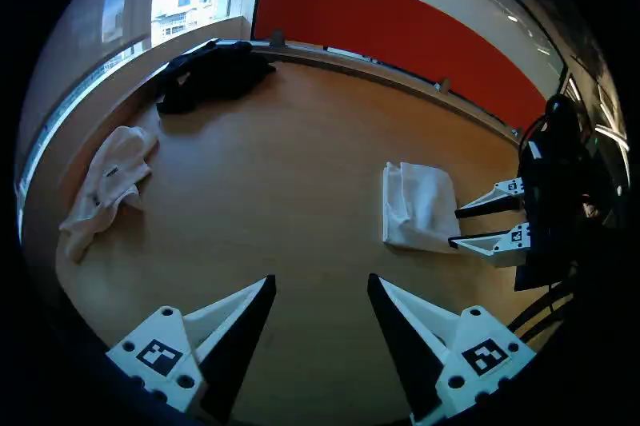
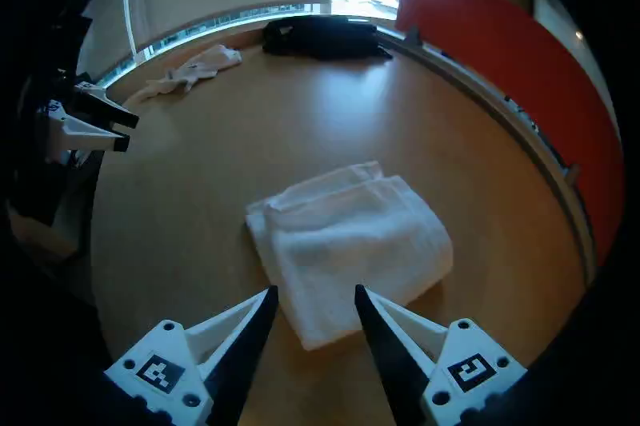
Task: Fold towel
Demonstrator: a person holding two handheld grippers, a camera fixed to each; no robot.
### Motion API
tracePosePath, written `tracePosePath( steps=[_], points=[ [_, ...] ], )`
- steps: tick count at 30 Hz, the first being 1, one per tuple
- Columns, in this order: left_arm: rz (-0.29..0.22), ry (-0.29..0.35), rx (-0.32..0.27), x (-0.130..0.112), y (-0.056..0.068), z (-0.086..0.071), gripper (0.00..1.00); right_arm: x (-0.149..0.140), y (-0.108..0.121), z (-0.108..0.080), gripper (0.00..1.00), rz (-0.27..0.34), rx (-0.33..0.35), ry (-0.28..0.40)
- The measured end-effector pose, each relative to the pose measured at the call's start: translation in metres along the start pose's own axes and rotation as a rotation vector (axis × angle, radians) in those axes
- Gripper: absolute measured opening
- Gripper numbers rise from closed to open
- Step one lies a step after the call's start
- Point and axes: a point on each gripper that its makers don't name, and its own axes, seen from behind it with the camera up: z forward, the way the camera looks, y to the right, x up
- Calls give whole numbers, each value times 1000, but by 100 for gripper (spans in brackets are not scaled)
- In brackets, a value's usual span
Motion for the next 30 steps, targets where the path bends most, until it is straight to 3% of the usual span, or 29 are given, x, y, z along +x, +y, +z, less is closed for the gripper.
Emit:
tracePosePath(
  steps=[14,24,30],
  points=[
    [4,-3,-5,-4,4,0,85,-34,3,0,73,85,-49,-35],
    [-1,0,-4,-4,4,-1,84,-45,-1,7,64,119,-65,-43],
    [-2,-3,-5,-5,4,-1,85,-47,-2,7,45,141,-72,-40]
  ],
)
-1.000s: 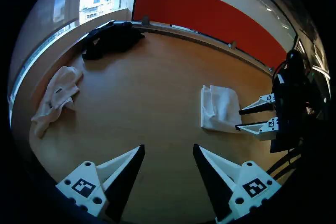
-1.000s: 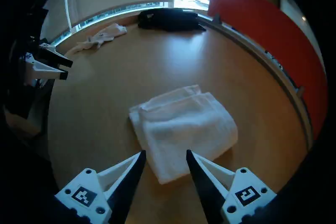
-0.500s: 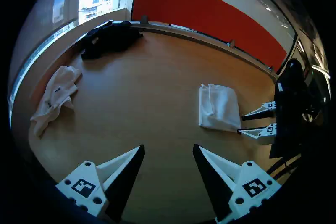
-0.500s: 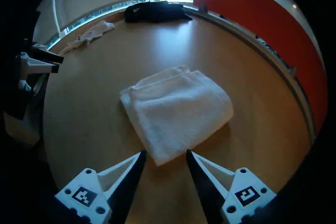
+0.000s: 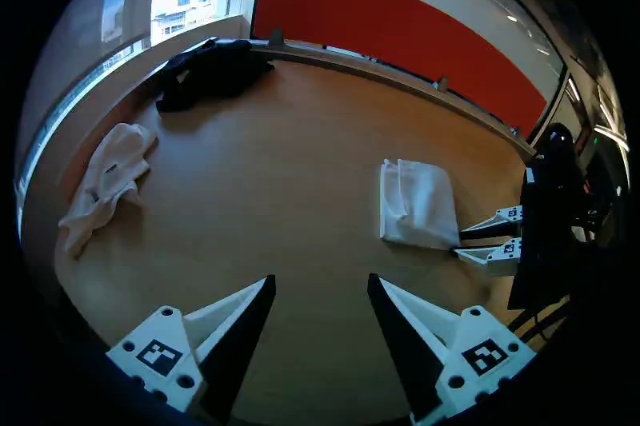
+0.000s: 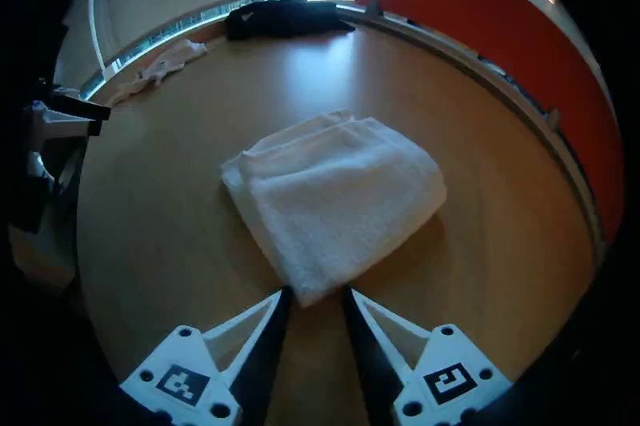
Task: Fold towel
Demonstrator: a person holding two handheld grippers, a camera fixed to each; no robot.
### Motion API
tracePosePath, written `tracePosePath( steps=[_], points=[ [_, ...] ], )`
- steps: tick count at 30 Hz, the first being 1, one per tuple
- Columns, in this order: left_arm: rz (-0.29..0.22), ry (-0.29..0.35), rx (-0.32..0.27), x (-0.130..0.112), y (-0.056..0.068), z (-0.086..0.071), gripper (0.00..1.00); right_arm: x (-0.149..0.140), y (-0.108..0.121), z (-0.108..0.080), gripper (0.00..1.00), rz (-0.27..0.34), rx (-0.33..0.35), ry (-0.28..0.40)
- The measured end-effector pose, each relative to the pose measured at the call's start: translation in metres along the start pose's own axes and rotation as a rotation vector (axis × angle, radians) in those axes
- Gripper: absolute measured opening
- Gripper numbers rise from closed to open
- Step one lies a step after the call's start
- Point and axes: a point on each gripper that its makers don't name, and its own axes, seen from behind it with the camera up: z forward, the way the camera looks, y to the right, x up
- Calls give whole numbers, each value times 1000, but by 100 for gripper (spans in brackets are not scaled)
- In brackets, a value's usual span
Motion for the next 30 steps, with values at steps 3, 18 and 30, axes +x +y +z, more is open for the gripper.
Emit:
tracePosePath(
  steps=[3,18,30],
  points=[
    [-1,0,0,0,0,0,85,-1,0,0,34,10,0,3],
    [11,-1,-4,1,2,-2,85,5,4,-7,5,15,-11,25],
    [31,21,-32,16,12,-3,85,73,27,-52,5,-38,-57,152]
  ],
)
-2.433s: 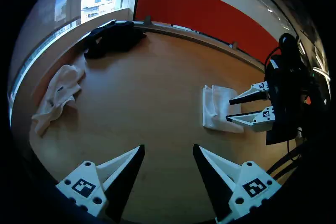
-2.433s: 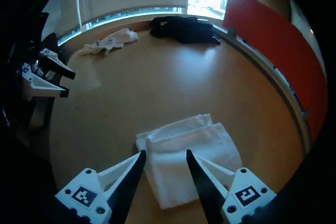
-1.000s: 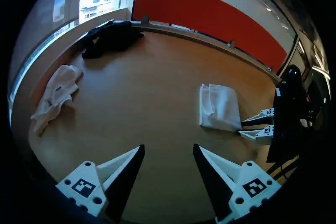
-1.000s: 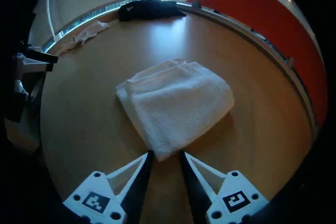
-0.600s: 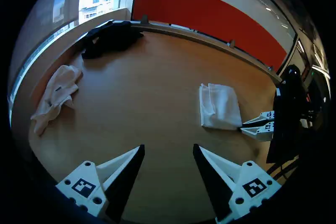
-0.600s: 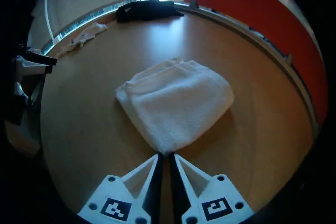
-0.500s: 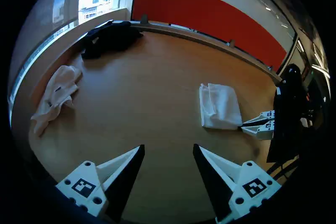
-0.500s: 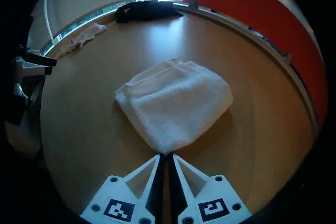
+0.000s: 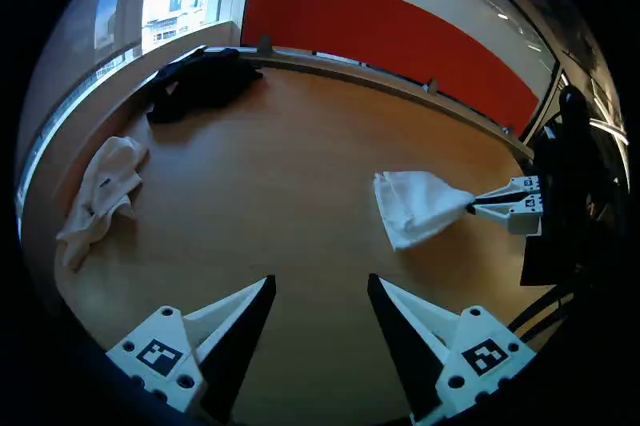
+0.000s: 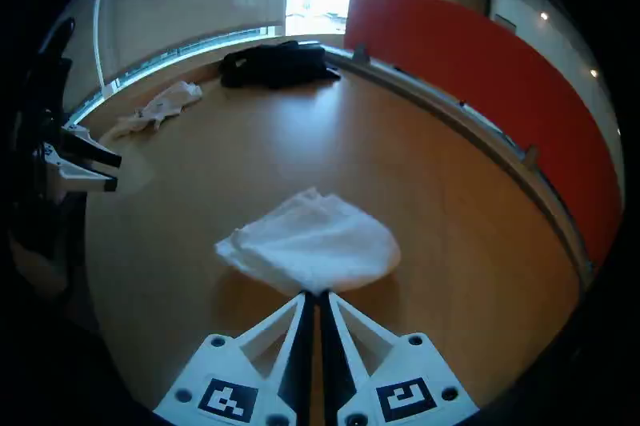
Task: Fold towel
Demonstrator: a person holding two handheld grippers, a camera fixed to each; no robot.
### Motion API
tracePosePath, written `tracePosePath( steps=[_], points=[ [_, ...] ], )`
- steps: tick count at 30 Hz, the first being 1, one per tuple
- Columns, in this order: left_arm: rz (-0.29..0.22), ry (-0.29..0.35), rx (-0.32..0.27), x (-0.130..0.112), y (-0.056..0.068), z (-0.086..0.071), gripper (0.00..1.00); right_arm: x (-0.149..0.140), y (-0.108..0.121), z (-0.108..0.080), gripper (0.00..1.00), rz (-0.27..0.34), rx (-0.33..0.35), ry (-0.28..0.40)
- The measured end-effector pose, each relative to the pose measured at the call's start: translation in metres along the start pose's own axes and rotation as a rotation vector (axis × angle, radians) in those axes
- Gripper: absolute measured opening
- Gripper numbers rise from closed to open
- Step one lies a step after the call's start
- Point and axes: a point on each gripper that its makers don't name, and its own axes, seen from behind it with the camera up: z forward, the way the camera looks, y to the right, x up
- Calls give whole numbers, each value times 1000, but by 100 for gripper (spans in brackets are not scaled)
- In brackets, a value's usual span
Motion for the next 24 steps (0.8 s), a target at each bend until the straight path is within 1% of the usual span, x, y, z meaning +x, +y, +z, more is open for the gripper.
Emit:
tracePosePath(
  steps=[5,11,17,24],
  points=[
    [13,18,-14,11,6,-2,84,44,10,-20,5,-34,-7,70],
    [29,40,-28,23,13,-5,85,82,22,-50,5,-65,-32,131],
    [38,59,-39,32,19,-8,84,96,37,-77,5,-62,-59,161],
    [42,62,-51,35,25,-8,85,89,61,-105,5,-36,-96,167]
  ],
)
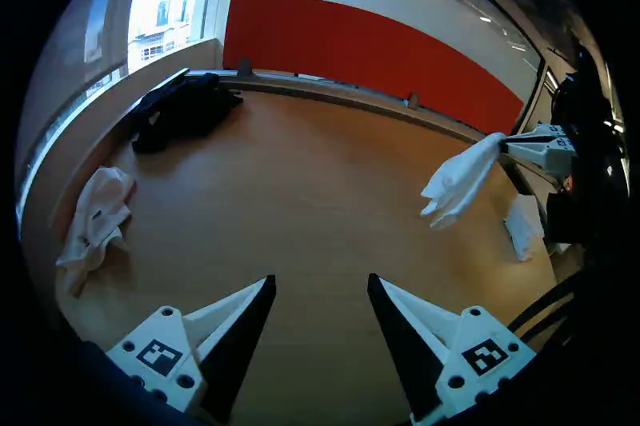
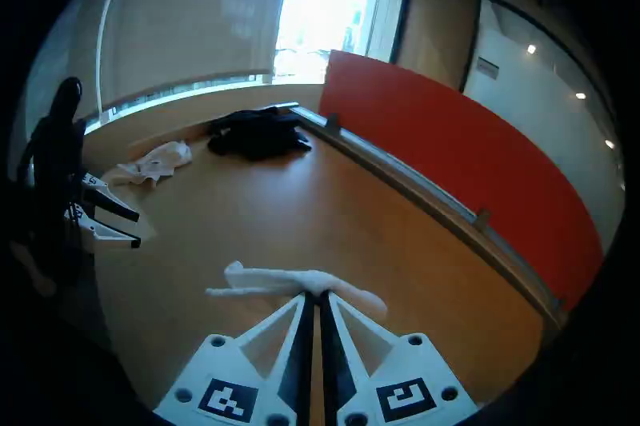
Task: Fold towel
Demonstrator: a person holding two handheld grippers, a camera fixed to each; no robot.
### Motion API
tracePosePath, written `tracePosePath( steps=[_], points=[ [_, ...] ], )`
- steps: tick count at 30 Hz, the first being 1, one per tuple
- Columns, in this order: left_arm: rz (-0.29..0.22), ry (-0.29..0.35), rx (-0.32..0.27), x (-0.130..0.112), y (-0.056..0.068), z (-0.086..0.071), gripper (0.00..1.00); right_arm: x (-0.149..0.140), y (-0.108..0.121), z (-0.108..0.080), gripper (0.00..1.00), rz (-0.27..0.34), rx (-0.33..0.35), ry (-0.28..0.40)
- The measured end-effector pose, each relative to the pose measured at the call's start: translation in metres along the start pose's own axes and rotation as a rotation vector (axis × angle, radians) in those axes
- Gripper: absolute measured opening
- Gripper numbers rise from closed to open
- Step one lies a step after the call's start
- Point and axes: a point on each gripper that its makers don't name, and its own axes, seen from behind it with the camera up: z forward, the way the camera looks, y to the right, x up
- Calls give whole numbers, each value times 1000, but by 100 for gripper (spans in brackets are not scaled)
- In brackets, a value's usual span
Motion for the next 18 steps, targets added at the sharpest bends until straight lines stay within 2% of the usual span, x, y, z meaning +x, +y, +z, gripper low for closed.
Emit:
tracePosePath(
  steps=[18],
  points=[
    [12,-6,0,6,7,9,85,-25,104,-74,5,64,-115,-2]
  ],
)
